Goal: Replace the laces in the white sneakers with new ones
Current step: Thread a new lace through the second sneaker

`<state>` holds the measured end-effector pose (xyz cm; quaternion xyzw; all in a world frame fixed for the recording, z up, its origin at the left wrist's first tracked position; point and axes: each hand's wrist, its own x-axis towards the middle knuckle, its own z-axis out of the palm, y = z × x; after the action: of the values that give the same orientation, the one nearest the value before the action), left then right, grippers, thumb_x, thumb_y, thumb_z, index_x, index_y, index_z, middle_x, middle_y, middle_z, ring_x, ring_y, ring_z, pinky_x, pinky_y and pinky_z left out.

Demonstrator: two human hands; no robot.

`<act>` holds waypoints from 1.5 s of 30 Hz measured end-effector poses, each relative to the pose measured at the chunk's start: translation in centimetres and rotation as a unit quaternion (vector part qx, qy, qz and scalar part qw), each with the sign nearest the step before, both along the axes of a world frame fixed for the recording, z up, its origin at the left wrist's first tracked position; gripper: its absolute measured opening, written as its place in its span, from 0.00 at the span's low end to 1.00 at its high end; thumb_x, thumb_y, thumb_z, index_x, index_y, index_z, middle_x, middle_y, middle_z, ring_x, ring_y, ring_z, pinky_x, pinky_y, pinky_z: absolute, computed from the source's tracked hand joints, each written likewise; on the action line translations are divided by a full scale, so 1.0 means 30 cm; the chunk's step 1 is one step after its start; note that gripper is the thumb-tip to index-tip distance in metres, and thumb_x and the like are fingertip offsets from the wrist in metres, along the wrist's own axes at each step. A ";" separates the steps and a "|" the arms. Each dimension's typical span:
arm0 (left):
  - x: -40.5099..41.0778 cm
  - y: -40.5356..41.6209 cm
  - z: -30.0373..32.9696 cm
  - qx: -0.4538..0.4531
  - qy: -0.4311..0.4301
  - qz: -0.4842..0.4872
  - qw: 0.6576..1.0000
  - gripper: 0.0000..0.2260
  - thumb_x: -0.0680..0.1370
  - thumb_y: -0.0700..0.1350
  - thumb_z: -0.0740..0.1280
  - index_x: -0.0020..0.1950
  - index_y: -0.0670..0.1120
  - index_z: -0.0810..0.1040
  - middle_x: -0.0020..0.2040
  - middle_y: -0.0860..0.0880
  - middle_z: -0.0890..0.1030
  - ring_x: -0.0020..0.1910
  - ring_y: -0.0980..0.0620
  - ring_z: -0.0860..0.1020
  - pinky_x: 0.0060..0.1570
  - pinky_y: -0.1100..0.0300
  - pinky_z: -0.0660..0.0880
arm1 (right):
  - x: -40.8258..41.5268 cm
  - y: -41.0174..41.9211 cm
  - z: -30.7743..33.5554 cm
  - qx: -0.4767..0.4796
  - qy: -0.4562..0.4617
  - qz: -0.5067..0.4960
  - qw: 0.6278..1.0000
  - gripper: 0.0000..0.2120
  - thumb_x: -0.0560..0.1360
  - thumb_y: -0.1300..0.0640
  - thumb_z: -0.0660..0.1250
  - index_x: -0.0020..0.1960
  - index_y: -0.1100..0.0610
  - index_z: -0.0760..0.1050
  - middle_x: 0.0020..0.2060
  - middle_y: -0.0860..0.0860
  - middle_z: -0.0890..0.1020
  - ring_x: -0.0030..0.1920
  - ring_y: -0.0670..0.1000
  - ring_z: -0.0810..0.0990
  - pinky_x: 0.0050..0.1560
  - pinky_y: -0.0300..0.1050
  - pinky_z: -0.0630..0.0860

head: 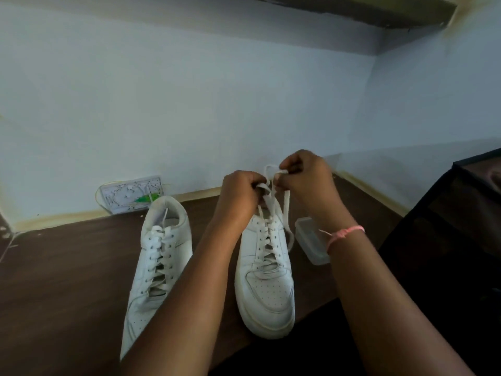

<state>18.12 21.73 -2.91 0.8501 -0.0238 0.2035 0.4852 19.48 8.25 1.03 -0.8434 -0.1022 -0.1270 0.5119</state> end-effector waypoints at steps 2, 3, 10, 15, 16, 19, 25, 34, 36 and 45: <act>0.070 -0.010 0.002 0.115 0.075 -0.010 0.990 0.09 0.78 0.36 0.67 0.54 0.44 0.84 0.47 0.47 0.84 0.44 0.51 0.83 0.44 0.64 0.78 | 0.077 0.028 -0.038 -0.135 0.000 -0.007 0.991 0.06 0.70 0.69 0.71 0.43 0.60 0.81 0.38 0.55 0.84 0.38 0.52 0.83 0.46 0.49 0.82; 0.094 -0.008 0.002 0.179 0.122 -0.020 0.976 0.09 0.78 0.37 0.68 0.56 0.45 0.83 0.50 0.47 0.83 0.49 0.48 0.82 0.48 0.61 0.77 | 0.109 0.041 -0.062 -0.195 -0.004 -0.010 0.981 0.06 0.70 0.69 0.70 0.43 0.62 0.83 0.38 0.56 0.84 0.39 0.53 0.83 0.46 0.49 0.82; 0.062 0.089 0.059 0.182 0.154 -0.014 0.971 0.14 0.72 0.37 0.75 0.57 0.44 0.83 0.55 0.46 0.83 0.54 0.47 0.81 0.59 0.54 0.76 | 0.151 0.091 -0.158 -0.366 -0.021 0.008 0.930 0.06 0.75 0.60 0.67 0.45 0.60 0.83 0.39 0.56 0.83 0.41 0.56 0.82 0.46 0.49 0.81; 0.101 0.047 -0.033 0.284 0.189 -0.048 0.939 0.09 0.77 0.40 0.69 0.56 0.48 0.84 0.53 0.48 0.83 0.48 0.50 0.81 0.56 0.54 0.78 | 0.106 0.019 -0.104 -0.246 -0.021 0.023 0.969 0.06 0.76 0.61 0.68 0.46 0.62 0.83 0.40 0.54 0.83 0.41 0.51 0.81 0.42 0.42 0.75; 0.108 0.050 -0.054 0.278 0.184 -0.060 0.941 0.09 0.77 0.40 0.69 0.55 0.48 0.84 0.52 0.48 0.83 0.46 0.52 0.81 0.54 0.55 0.79 | 0.096 -0.010 -0.100 -0.199 -0.024 -0.013 0.980 0.06 0.76 0.60 0.68 0.45 0.62 0.82 0.39 0.54 0.82 0.39 0.51 0.80 0.39 0.41 0.75; 0.081 0.065 -0.073 0.157 0.069 -0.052 0.984 0.08 0.76 0.38 0.70 0.51 0.48 0.85 0.48 0.51 0.84 0.44 0.59 0.79 0.49 0.64 0.77 | 0.048 -0.067 -0.132 -0.137 0.106 -0.054 0.983 0.09 0.80 0.57 0.63 0.57 0.59 0.76 0.46 0.55 0.81 0.41 0.51 0.80 0.36 0.42 0.75; -0.005 0.066 -0.149 0.001 0.115 0.061 0.991 0.19 0.81 0.46 0.64 0.72 0.52 0.72 0.69 0.49 0.73 0.67 0.49 0.73 0.63 0.56 0.70 | 0.035 -0.050 -0.250 -0.187 0.159 0.025 0.969 0.21 0.81 0.60 0.56 0.74 0.56 0.65 0.65 0.60 0.75 0.61 0.58 0.76 0.62 0.56 0.74; -0.013 0.027 -0.220 -0.033 -0.057 0.106 0.992 0.09 0.76 0.38 0.71 0.51 0.49 0.86 0.44 0.54 0.82 0.41 0.61 0.78 0.41 0.76 0.70 | 0.049 -0.061 -0.204 -0.158 0.099 -0.033 0.982 0.06 0.78 0.61 0.64 0.45 0.60 0.78 0.40 0.57 0.82 0.40 0.54 0.80 0.45 0.51 0.80; 0.007 0.009 -0.184 0.045 -0.041 0.087 0.994 0.07 0.76 0.40 0.71 0.52 0.48 0.86 0.41 0.56 0.78 0.36 0.63 0.73 0.35 0.75 0.67 | 0.060 -0.043 -0.130 -0.138 0.055 -0.031 0.988 0.07 0.78 0.59 0.65 0.44 0.60 0.79 0.39 0.56 0.82 0.39 0.53 0.80 0.42 0.48 0.77; 0.014 0.017 -0.076 0.029 0.012 0.084 0.996 0.15 0.78 0.33 0.64 0.61 0.44 0.81 0.54 0.46 0.84 0.51 0.51 0.81 0.49 0.64 0.74 | 0.151 0.097 -0.139 -0.412 -0.002 -0.009 0.911 0.06 0.76 0.61 0.64 0.49 0.60 0.79 0.45 0.55 0.82 0.48 0.56 0.81 0.43 0.44 0.75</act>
<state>18.53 22.25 -5.21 0.8653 0.0479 0.2323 0.4416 24.02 11.17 -3.14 -0.9800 -0.1388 -0.0804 0.1178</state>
